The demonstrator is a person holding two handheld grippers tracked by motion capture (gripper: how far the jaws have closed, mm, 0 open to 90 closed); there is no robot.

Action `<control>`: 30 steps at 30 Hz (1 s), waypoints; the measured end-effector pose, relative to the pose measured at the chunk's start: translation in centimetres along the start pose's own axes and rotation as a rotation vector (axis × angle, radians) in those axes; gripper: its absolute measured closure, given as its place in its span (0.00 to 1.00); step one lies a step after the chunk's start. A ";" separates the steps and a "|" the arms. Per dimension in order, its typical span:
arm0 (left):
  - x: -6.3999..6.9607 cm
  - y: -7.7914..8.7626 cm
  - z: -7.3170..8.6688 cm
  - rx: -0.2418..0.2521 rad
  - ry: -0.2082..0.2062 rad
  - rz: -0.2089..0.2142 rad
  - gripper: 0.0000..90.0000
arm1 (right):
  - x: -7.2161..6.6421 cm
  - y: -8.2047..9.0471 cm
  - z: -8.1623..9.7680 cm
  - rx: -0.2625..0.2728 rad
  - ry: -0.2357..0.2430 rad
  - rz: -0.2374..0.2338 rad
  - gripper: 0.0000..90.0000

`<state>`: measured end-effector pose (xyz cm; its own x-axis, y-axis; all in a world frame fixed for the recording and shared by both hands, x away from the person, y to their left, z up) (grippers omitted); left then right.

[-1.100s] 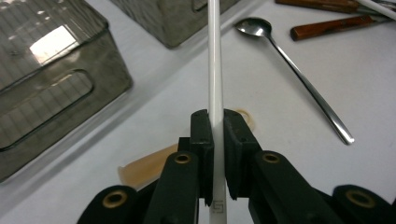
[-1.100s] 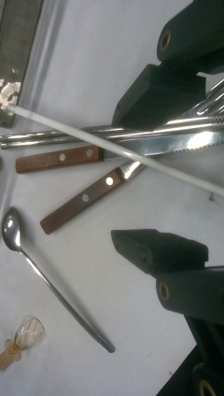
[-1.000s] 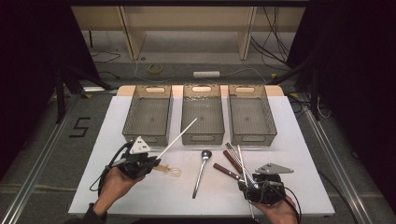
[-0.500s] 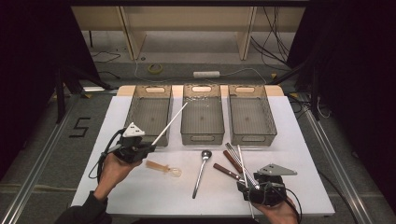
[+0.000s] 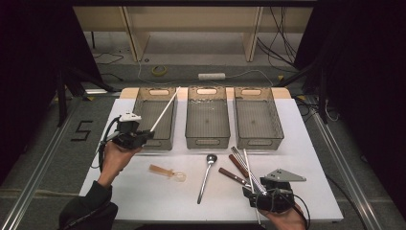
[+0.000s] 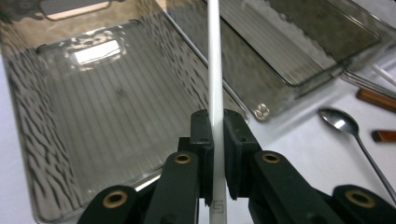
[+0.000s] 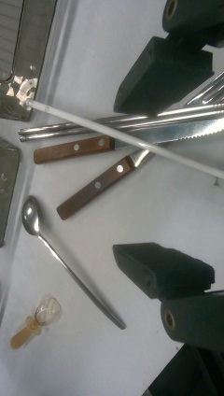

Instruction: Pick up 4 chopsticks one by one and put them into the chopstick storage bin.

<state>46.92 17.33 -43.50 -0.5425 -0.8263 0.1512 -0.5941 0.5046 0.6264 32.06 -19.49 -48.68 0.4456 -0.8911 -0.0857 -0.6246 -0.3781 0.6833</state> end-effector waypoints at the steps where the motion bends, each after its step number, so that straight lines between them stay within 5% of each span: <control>1: -0.2 -0.1 -0.2 0.000 0.004 -0.005 0.92 | 0.0 0.0 0.0 0.001 0.000 -0.001 0.30; 13: -3.6 -2.1 -2.2 -0.005 0.067 -0.043 0.92 | -0.3 0.0 0.0 -0.002 0.010 -0.019 0.30; 30: -7.0 -4.1 -1.4 -0.033 0.128 -0.108 0.92 | -0.5 -0.1 0.0 -0.007 0.024 -0.038 0.30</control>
<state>53.95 20.71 -46.06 -0.3949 -0.9016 0.1764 -0.6243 0.4042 0.6684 31.85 -19.00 -48.71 0.4846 -0.8696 -0.0945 -0.6021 -0.4100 0.6851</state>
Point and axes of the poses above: each handheld gripper's, and its own axes: y roughly backward along the jaws, z roughly out of its underside, x roughly to its right, the point moved 7 cm from there along -y, roughly forward along the jaws, and after that the axes turned 4 degrees about z, right-handed, at the moved point
